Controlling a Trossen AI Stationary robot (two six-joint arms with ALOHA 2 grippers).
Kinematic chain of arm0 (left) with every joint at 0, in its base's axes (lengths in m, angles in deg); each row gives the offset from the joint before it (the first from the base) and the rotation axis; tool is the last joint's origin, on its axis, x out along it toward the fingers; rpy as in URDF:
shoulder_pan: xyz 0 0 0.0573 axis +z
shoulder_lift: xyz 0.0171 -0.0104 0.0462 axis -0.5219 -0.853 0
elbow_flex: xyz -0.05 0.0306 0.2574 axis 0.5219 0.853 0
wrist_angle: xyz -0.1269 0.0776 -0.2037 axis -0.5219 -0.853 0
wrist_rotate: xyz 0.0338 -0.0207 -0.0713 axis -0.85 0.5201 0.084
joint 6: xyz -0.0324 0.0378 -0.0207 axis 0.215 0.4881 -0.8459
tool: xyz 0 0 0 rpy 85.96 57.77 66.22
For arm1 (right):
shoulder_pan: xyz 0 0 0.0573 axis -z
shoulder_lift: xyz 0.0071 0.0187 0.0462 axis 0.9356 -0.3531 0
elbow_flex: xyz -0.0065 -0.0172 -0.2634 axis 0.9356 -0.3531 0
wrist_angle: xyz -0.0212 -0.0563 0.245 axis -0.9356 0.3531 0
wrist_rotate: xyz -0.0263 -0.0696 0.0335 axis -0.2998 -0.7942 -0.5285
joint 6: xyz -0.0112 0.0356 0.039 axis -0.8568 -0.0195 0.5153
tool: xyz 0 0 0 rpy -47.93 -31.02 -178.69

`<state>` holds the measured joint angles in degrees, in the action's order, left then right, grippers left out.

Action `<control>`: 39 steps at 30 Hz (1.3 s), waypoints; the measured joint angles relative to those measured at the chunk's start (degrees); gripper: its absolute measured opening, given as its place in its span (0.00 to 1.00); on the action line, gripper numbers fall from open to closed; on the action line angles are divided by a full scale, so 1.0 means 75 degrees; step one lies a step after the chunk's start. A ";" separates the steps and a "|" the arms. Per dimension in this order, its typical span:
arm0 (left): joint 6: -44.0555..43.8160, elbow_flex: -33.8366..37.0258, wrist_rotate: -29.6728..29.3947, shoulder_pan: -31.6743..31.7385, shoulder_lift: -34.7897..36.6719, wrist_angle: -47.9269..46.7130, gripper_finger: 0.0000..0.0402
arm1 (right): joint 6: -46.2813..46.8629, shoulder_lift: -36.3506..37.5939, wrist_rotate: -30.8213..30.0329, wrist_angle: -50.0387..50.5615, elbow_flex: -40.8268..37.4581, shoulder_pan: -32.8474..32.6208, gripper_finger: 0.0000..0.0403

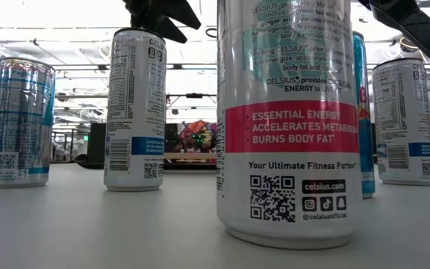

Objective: Place canned beverage on shelf
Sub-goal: Adjust the white pink soda can on the shelf

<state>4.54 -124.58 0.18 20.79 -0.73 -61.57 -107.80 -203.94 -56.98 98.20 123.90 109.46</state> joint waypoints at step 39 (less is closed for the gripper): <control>-0.0016 0.0000 0.0000 0.0005 0.0000 -0.0055 0.98 | 0.0201 -0.0006 0.0398 0.0393 0.0000 -0.0097 0.19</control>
<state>4.42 -124.58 0.18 20.83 -0.73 -61.99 -106.30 -203.98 -53.99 101.15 123.90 108.74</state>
